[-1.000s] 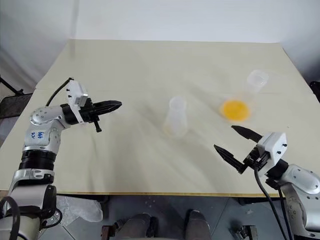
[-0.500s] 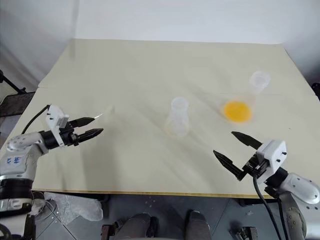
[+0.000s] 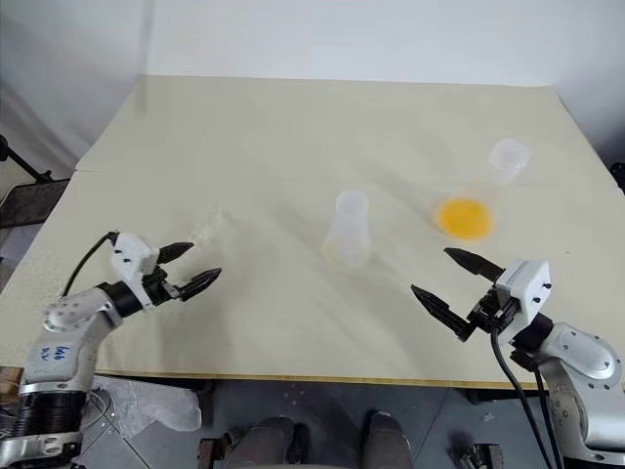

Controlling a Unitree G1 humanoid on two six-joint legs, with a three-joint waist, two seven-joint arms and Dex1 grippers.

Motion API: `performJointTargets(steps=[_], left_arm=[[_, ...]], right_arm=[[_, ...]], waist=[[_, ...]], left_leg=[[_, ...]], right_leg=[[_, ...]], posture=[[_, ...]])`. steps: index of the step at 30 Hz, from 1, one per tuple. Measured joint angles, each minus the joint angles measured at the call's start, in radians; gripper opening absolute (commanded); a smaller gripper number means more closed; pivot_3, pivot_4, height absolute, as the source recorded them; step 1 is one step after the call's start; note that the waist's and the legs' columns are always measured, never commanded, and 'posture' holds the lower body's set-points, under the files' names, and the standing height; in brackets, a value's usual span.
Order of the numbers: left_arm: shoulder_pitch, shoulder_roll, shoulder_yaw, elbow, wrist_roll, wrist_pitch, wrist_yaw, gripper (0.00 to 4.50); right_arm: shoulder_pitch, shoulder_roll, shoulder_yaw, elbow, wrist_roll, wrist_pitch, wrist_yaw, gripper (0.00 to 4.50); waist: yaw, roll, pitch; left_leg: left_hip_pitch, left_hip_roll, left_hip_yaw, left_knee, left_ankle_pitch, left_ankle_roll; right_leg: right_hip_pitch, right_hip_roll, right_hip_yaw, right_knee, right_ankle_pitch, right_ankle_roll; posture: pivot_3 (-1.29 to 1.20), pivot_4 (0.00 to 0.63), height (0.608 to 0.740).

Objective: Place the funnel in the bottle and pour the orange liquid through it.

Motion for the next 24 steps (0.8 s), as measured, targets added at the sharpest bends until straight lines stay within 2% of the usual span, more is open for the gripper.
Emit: performJointTargets(steps=[15,21,24], left_arm=[[-0.124,-0.086,-0.113,0.154,0.146,-0.144,0.147,4.49],[-0.172,-0.098,-0.121,0.201,0.195,-0.161,0.217,4.49],[-0.185,-0.099,-0.136,0.211,0.208,-0.165,0.232,3.94]], right_arm=[[0.016,-0.018,-0.010,-0.001,0.000,0.003,0.006,4.50],[0.022,-0.021,-0.013,-0.002,0.000,0.004,0.003,4.50],[0.028,-0.021,-0.014,-0.002,0.000,0.004,0.000,4.50]], waist=[[0.004,0.000,0.000],[0.001,0.000,0.000],[0.002,0.000,0.000]], left_leg=[[0.000,0.000,0.002,0.001,0.000,0.000],[0.000,0.000,0.002,0.000,0.000,0.000],[0.001,0.000,0.002,0.000,0.000,0.000]], right_leg=[[0.000,0.000,-0.003,0.000,0.000,0.000],[0.000,0.000,-0.003,0.000,0.000,0.000],[0.000,0.000,-0.003,0.000,0.000,0.000]], posture=[[0.00,0.150,0.740],[0.00,0.150,0.740],[0.00,0.150,0.740]])
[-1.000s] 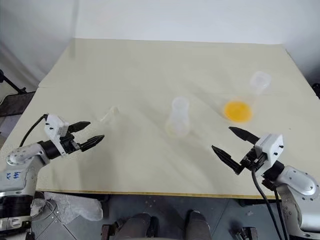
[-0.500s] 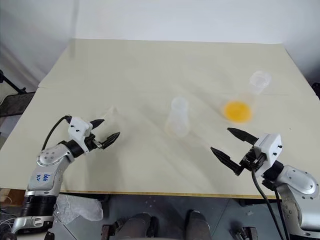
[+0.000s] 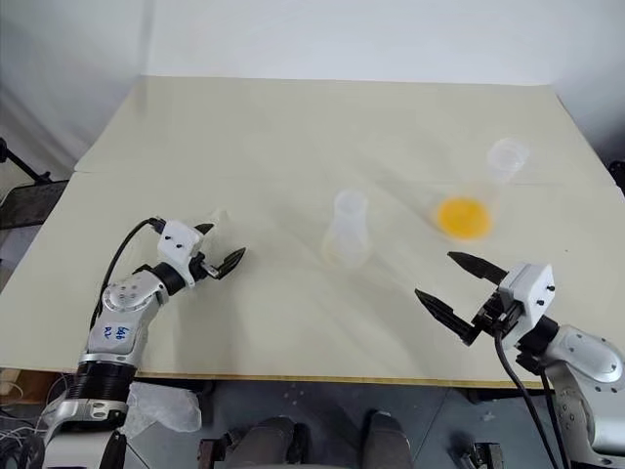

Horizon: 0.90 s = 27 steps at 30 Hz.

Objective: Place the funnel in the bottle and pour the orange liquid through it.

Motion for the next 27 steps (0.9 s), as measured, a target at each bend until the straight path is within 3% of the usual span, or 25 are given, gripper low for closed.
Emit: performJointTargets(steps=[12,27], left_arm=[[-0.026,-0.008,-0.017,0.031,-0.004,0.021,-0.003,0.11],[-0.038,0.031,-0.006,0.059,-0.020,0.023,-0.049,0.02]], right_arm=[[0.004,0.000,0.000,-0.001,0.000,0.000,-0.008,4.50],[-0.010,-0.006,0.000,-0.001,0.000,0.000,-0.009,4.50]], waist=[[-0.001,0.000,0.000],[0.000,0.000,0.000]], left_leg=[[0.000,0.000,0.000,0.000,0.000,0.000],[0.000,0.000,0.000,0.000,0.000,0.000]], right_leg=[[0.000,0.000,0.000,0.000,0.000,0.000],[0.000,0.000,0.000,0.000,0.000,0.000]], posture=[[0.00,0.150,0.740],[0.00,0.150,0.740]])
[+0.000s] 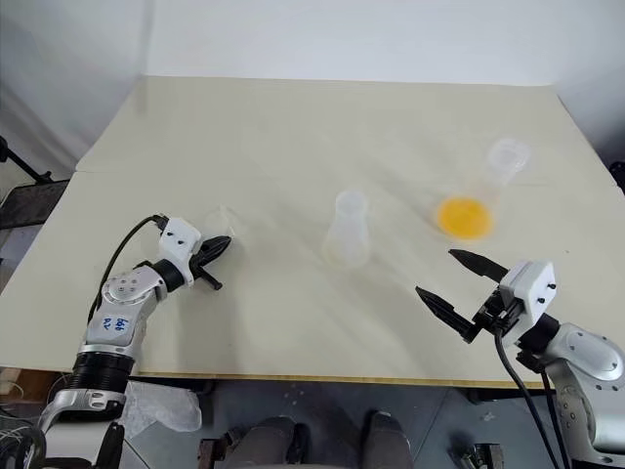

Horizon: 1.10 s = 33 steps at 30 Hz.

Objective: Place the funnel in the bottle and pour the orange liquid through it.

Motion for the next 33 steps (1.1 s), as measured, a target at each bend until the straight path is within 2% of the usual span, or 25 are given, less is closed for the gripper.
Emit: performJointTargets(steps=[8,18,23,26,33], left_arm=[[0.033,0.040,0.039,-0.010,-0.008,0.002,-0.003,0.02],[0.141,0.148,0.163,-0.104,-0.185,0.060,-0.195,0.02],[0.142,0.148,0.172,-0.116,-0.189,0.071,-0.189,0.02],[0.131,0.082,0.171,-0.154,-0.167,0.050,-0.107,0.58],[0.211,-0.015,0.128,-0.334,-0.025,0.073,0.136,2.84]], right_arm=[[0.001,-0.004,0.000,0.001,0.000,-0.001,0.006,4.50],[-0.020,-0.005,0.000,0.014,-0.001,-0.001,0.016,4.50],[-0.024,-0.005,0.000,0.024,-0.008,-0.001,0.019,4.50],[-0.025,-0.005,0.001,0.031,-0.011,-0.001,0.020,4.50],[-0.014,-0.005,0.001,0.031,-0.010,-0.001,0.025,4.50]], waist=[[-0.002,0.000,0.000],[-0.001,0.000,0.000],[-0.002,0.000,0.000],[0.001,0.000,0.000],[-0.005,0.000,0.000]], left_leg=[[0.000,0.000,0.000,0.000,0.000,0.000],[0.000,0.000,-0.001,0.000,0.000,0.000],[0.000,0.000,-0.001,-0.001,0.000,0.000],[0.000,0.000,-0.001,0.000,0.000,0.000],[0.001,0.000,0.001,-0.003,0.000,0.000]], right_leg=[[0.000,0.000,0.000,0.000,0.000,0.000],[0.000,-0.001,0.001,-0.001,0.000,0.000],[0.000,-0.001,0.001,-0.001,0.000,0.000],[0.000,-0.001,0.001,-0.001,0.000,0.000],[0.000,0.000,0.001,-0.001,0.000,0.000]], posture=[[0.00,0.150,0.740],[0.00,0.150,0.740],[0.00,0.150,0.740],[0.00,0.150,0.740],[0.00,0.150,0.740]])
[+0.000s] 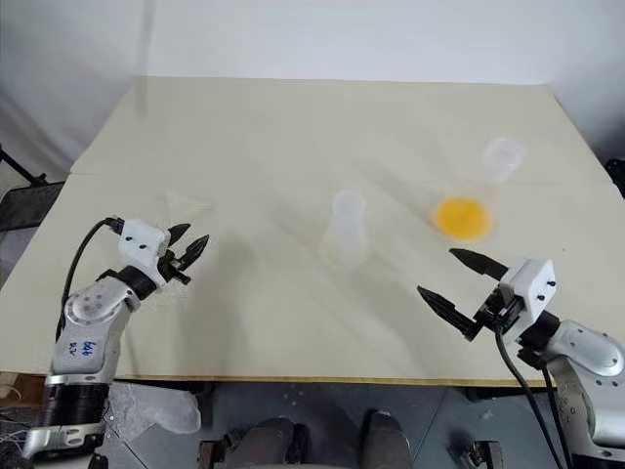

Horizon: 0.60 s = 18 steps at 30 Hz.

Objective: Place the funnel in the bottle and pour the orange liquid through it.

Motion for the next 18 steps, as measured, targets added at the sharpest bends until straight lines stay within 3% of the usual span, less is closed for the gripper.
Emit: performJointTargets(steps=[5,10,18], left_arm=[[0.052,-0.030,0.022,-0.001,0.011,-0.020,0.075,4.45],[-0.029,-0.022,0.084,0.046,-0.020,-0.033,0.089,4.49],[-0.172,0.005,0.021,0.329,-0.015,-0.104,-0.019,4.49]], right_arm=[[-0.022,-0.016,0.000,0.013,0.001,0.004,0.024,4.50],[-0.076,-0.020,0.005,0.035,0.000,0.008,0.038,4.50],[-0.071,-0.020,0.014,0.043,-0.001,0.009,0.040,4.50]], waist=[[0.005,0.000,0.000],[0.013,0.000,0.000],[0.016,0.000,0.000]], left_leg=[[0.000,0.000,0.000,0.001,0.000,0.000],[-0.001,-0.001,-0.001,0.002,0.000,0.000],[-0.001,-0.001,-0.001,0.002,0.000,0.000]], right_leg=[[0.000,0.000,0.000,-0.001,0.000,0.000],[0.000,-0.001,0.001,-0.001,0.000,0.000],[0.000,0.000,-0.002,0.000,0.000,0.000]], posture=[[0.00,0.150,0.740],[0.00,0.150,0.740],[0.00,0.150,0.740]])
